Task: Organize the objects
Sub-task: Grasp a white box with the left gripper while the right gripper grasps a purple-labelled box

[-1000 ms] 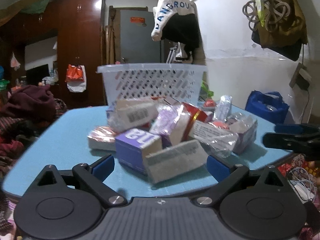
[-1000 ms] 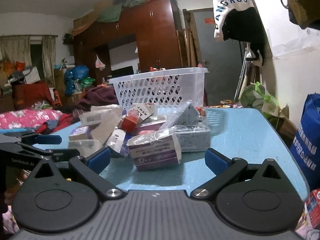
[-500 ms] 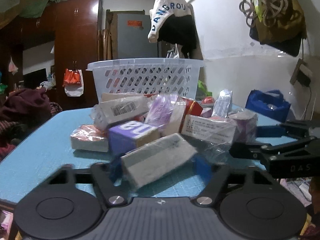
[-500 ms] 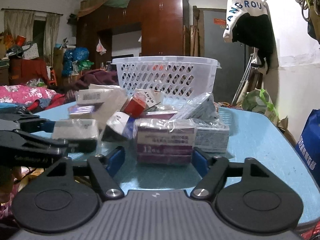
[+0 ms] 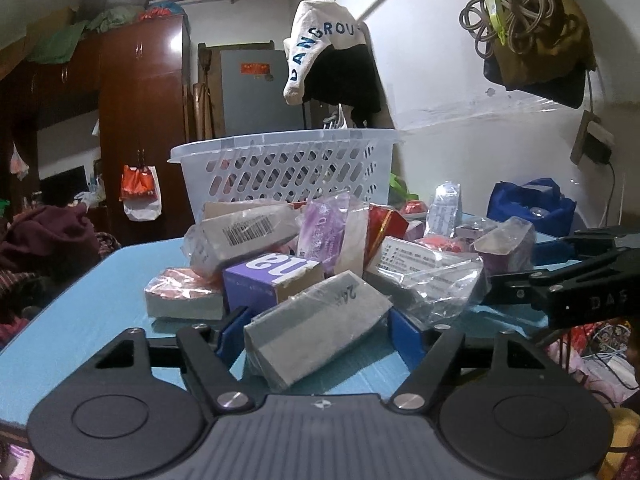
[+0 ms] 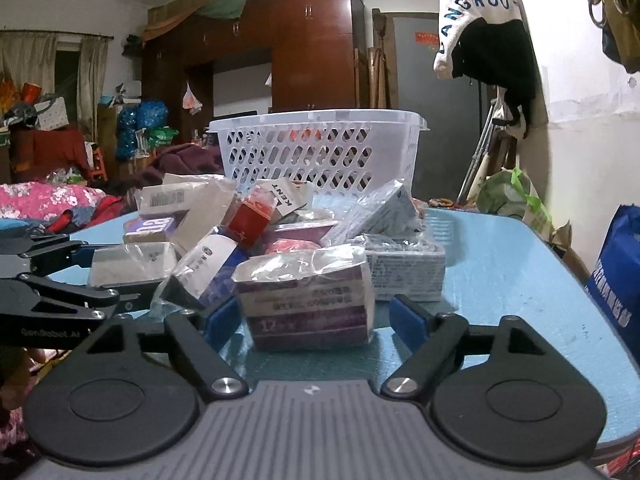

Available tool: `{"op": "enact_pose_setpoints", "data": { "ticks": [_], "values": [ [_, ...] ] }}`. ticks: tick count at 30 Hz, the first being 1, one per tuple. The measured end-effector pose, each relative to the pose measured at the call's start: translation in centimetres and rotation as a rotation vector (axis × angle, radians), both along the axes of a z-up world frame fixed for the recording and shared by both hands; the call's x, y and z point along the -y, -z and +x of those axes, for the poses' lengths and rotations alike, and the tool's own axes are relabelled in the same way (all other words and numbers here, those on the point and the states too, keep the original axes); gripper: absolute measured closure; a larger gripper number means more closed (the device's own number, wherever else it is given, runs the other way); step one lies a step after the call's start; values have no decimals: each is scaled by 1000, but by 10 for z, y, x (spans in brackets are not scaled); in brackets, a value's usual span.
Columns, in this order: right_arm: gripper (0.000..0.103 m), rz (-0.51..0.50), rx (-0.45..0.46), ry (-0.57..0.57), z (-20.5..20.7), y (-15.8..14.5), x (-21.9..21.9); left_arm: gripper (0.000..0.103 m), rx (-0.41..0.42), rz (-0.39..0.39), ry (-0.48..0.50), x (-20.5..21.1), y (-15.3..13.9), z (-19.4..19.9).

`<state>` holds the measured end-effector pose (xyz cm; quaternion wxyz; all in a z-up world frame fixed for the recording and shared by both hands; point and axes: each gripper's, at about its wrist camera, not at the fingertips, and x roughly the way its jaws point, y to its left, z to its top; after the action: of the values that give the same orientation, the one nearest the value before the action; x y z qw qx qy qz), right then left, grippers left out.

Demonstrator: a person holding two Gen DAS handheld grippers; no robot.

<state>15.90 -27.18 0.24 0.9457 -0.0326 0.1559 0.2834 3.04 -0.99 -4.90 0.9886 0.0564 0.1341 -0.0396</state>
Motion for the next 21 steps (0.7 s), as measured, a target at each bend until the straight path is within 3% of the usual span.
{"op": "enact_pose_setpoints", "data": {
  "ticks": [2,3,10,16,19,21],
  "values": [
    [30,19,4,0,-2,-1,2,30,7,-3,8,-2,1,-2],
    [30,19,7,3,-3,-2,2,35,15,-7,6,-4,1,-4],
    [30,23,43,18,-16,-10,10,37,60,-4,34,-15,-3,-19],
    [30,44,40,15,-17,-16,15,41,84,-54,57,-21,-12,-25],
    [30,64,62,17,-20,-26,20,56,94,-75,61,-25,-19,-25],
    [30,78,75,24,-20,-31,22,57,85,-77,47,-27,-24,-19]
  ]
}}
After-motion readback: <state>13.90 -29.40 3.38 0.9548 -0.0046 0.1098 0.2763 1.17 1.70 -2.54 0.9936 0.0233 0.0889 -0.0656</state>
